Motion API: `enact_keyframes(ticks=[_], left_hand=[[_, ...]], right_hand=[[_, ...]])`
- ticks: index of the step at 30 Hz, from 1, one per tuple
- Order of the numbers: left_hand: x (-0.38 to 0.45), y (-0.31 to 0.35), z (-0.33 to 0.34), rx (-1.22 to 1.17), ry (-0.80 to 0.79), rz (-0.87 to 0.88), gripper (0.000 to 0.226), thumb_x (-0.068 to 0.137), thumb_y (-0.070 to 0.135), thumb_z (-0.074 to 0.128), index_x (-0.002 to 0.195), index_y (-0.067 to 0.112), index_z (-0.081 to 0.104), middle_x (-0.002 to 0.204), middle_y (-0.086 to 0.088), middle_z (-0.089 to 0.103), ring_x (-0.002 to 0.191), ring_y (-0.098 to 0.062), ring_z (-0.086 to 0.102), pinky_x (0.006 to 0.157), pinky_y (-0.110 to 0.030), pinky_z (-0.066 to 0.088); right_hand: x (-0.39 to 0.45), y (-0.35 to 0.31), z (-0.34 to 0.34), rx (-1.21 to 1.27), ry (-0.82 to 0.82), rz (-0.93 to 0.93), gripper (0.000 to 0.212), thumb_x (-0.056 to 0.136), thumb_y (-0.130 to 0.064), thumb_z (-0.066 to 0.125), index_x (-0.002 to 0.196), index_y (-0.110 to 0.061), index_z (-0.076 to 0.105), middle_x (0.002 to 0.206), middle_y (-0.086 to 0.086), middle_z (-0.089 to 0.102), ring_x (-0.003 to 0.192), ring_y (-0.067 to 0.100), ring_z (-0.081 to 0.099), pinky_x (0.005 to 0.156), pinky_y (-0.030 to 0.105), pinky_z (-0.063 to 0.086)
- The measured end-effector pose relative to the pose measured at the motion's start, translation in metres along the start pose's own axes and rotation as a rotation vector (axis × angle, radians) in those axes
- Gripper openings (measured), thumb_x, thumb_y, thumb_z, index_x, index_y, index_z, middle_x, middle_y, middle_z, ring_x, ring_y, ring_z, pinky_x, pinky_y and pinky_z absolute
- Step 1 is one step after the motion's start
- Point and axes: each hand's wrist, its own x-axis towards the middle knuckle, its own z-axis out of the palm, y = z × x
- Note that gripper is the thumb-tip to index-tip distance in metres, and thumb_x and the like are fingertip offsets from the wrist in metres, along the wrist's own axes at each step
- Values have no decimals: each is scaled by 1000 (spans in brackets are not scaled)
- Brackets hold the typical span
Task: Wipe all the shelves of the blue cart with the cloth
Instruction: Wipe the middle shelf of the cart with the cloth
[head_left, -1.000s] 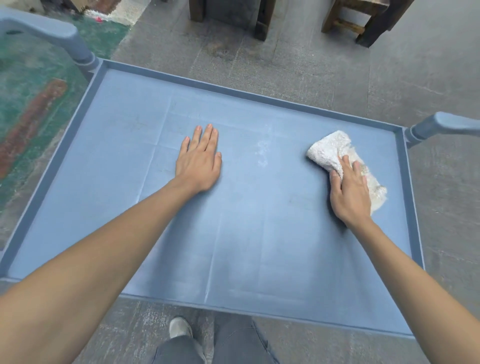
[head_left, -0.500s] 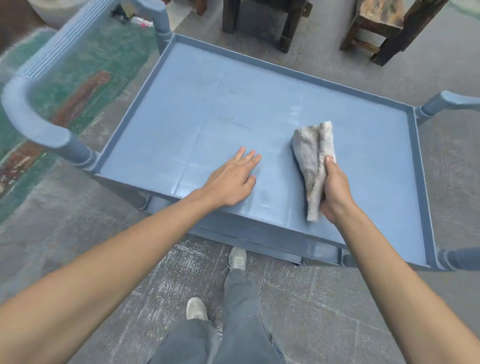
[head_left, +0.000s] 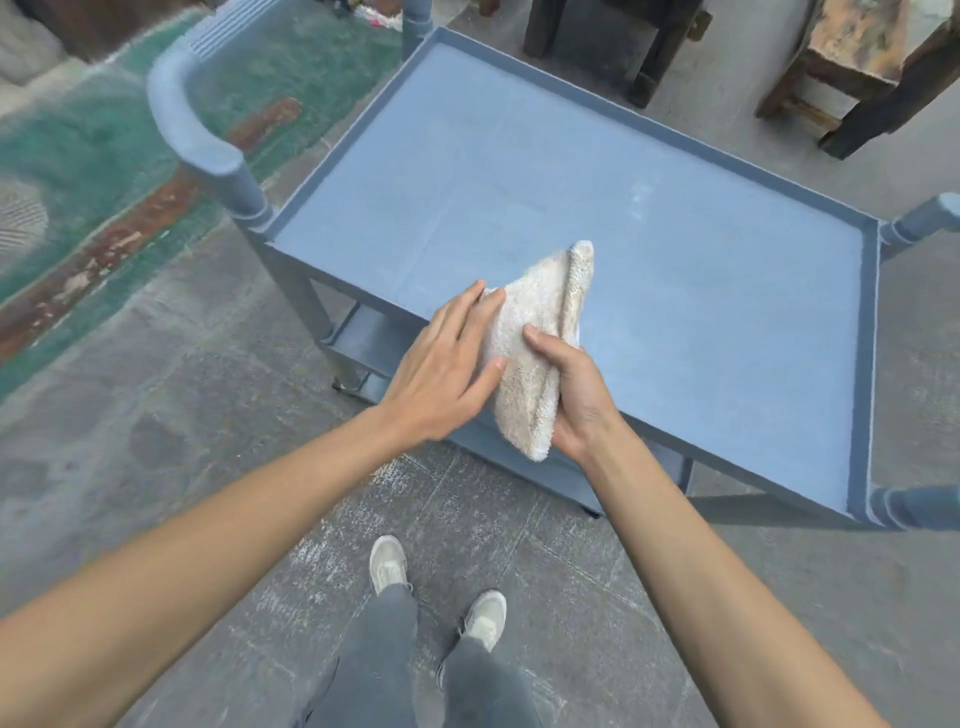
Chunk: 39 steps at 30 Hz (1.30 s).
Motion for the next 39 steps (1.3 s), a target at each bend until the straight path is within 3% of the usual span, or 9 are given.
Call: enact_keyframes(ticks=[2, 6, 13, 19, 25, 30, 33, 36, 39], left_hand=[[-29, -15, 3, 26, 26, -64, 59, 103, 34, 46, 155, 13, 28, 159, -10, 30, 145, -24, 33, 117, -40, 31], [-84, -45, 18, 100, 44, -144, 54, 101, 36, 41, 147, 9, 37, 145, -8, 42, 129, -21, 45, 107, -39, 42], [-142, -115, 64, 267, -253, -466, 58, 103, 38, 38, 150, 6, 30, 150, -14, 37, 133, -28, 41, 103, -43, 47], [-112, -203, 118, 352, -289, -397, 54, 101, 31, 39, 148, 4, 34, 151, -16, 39, 144, -28, 32, 112, -42, 40], [-63, -279, 190, 359, -191, -246, 54, 104, 29, 38, 150, 0, 35, 156, -18, 39, 153, -31, 21, 125, -41, 18], [-12, -304, 247, 247, -30, -94, 44, 104, 21, 41, 141, -3, 45, 149, -20, 47, 151, -38, 25, 120, -44, 25], [14, -300, 285, 222, -4, 22, 43, 105, 22, 41, 139, -3, 48, 150, -18, 46, 152, -38, 24, 119, -43, 25], [36, -299, 307, 233, 15, 29, 48, 106, 29, 39, 143, 0, 45, 158, -13, 38, 155, -33, 15, 121, -41, 20], [48, -311, 318, 266, -24, -31, 59, 104, 44, 38, 148, 5, 40, 166, -11, 22, 157, -28, 2, 123, -37, 9]], right_hand=[[-5, 19, -3, -50, -43, 63, 50, 100, -13, 55, 147, 3, 50, 140, 28, 55, 108, 34, 63, 97, 46, 49], [-5, 63, -19, -127, -130, 245, 50, 100, -24, 58, 143, 0, 56, 143, 26, 59, 133, 41, 55, 116, 54, 41], [35, 123, -61, -378, -32, 381, 49, 100, -41, 59, 132, -4, 64, 129, 24, 69, 119, 43, 65, 109, 56, 46], [135, 160, -109, -562, 125, 177, 32, 103, -32, 59, 119, -6, 68, 99, 13, 79, 91, 27, 72, 86, 38, 53], [219, 160, -156, -596, 194, 55, 30, 102, -24, 63, 122, -2, 65, 112, 18, 77, 99, 30, 76, 93, 44, 59], [252, 133, -186, -948, 258, -234, 8, 103, -21, 61, 101, -15, 66, 81, -5, 78, 72, 11, 75, 60, 19, 56], [256, 120, -204, -1269, 301, -386, 17, 104, -26, 54, 102, -17, 67, 92, -2, 74, 87, 15, 73, 76, 30, 54], [263, 121, -225, -1338, 340, -497, 21, 103, -23, 51, 107, -13, 69, 100, 3, 75, 97, 20, 72, 88, 36, 55], [273, 114, -255, -1186, 490, -627, 16, 99, -24, 55, 94, -19, 70, 85, -12, 73, 81, 7, 71, 72, 24, 55]])
